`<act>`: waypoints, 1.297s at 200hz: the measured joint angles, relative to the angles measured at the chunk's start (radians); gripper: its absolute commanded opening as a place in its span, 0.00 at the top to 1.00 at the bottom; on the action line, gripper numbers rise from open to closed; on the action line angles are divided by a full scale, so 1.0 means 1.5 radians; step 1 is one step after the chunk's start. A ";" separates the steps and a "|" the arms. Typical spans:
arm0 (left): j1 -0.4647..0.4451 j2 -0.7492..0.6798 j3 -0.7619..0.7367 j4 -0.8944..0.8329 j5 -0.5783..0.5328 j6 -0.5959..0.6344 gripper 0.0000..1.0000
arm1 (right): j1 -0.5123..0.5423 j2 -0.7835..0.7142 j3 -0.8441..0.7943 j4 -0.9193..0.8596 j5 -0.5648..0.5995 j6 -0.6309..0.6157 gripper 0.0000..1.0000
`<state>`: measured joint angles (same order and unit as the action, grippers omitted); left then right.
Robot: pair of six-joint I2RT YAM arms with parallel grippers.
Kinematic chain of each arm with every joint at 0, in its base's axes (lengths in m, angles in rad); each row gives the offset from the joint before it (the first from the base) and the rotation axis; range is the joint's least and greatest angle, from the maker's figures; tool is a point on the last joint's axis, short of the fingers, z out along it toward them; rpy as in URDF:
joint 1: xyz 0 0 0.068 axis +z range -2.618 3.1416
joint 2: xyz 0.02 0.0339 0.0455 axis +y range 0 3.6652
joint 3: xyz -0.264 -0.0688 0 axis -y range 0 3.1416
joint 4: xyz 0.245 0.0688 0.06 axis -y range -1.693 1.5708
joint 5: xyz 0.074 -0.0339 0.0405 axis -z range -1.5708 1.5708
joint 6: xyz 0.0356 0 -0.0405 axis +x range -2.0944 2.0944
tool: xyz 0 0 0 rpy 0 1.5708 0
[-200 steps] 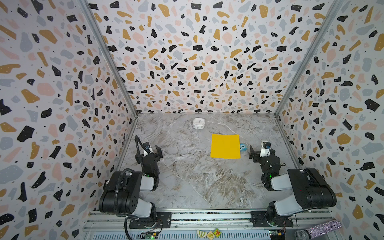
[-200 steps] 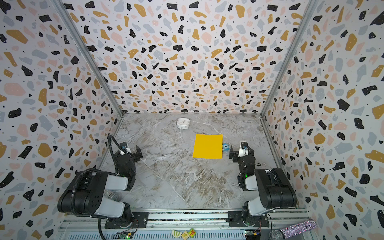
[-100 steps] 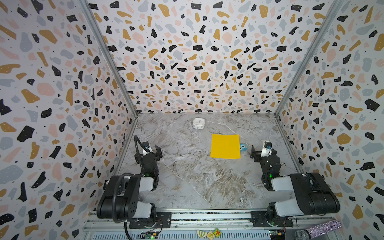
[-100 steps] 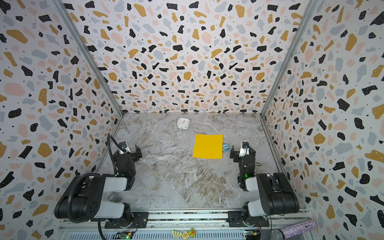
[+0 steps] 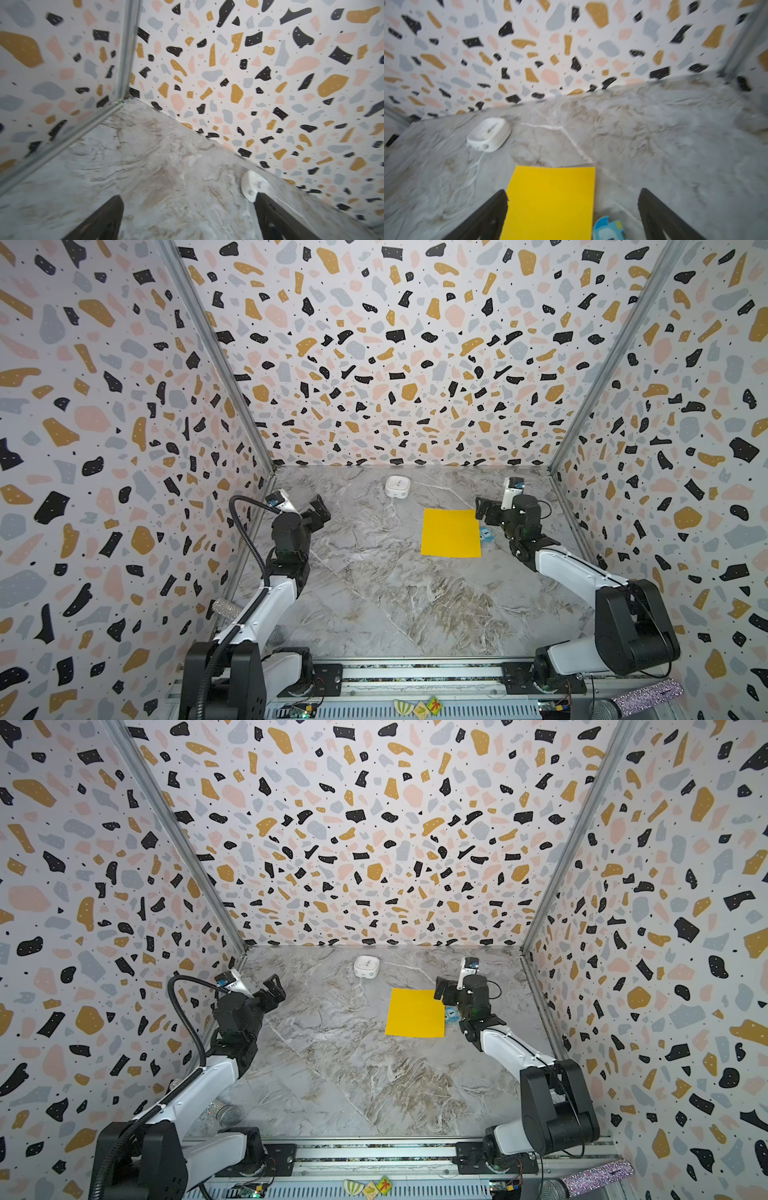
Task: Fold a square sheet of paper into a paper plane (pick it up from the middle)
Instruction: 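Reach both grippers toward the middle of the yellow square sheet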
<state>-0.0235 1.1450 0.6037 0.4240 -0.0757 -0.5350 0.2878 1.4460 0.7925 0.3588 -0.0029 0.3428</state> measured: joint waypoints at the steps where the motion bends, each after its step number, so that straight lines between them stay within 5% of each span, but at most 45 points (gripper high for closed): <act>1: 0.000 0.000 0.001 -0.002 0.005 -0.002 0.00 | 0.002 0.001 0.000 -0.001 -0.003 0.000 0.01; 42: -0.005 0.004 0.015 -0.067 0.154 -0.048 0.00 | 0.076 0.082 0.019 -0.071 -0.102 0.022 0.07; 104: -0.015 0.016 0.015 -0.102 0.219 -0.047 0.00 | 0.137 0.257 0.148 -0.138 -0.144 0.028 0.13; 173: -0.049 0.030 0.022 -0.119 0.227 -0.040 0.00 | 0.193 0.259 0.117 -0.155 -0.153 0.020 0.13; 259: -0.094 0.053 0.031 -0.173 0.216 -0.038 0.00 | 0.373 0.183 0.020 -0.117 -0.239 0.124 0.14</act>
<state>-0.1638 1.2251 0.6506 0.1650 0.2481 -0.5922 0.8467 1.7210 0.8230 0.1829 -0.3614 0.5282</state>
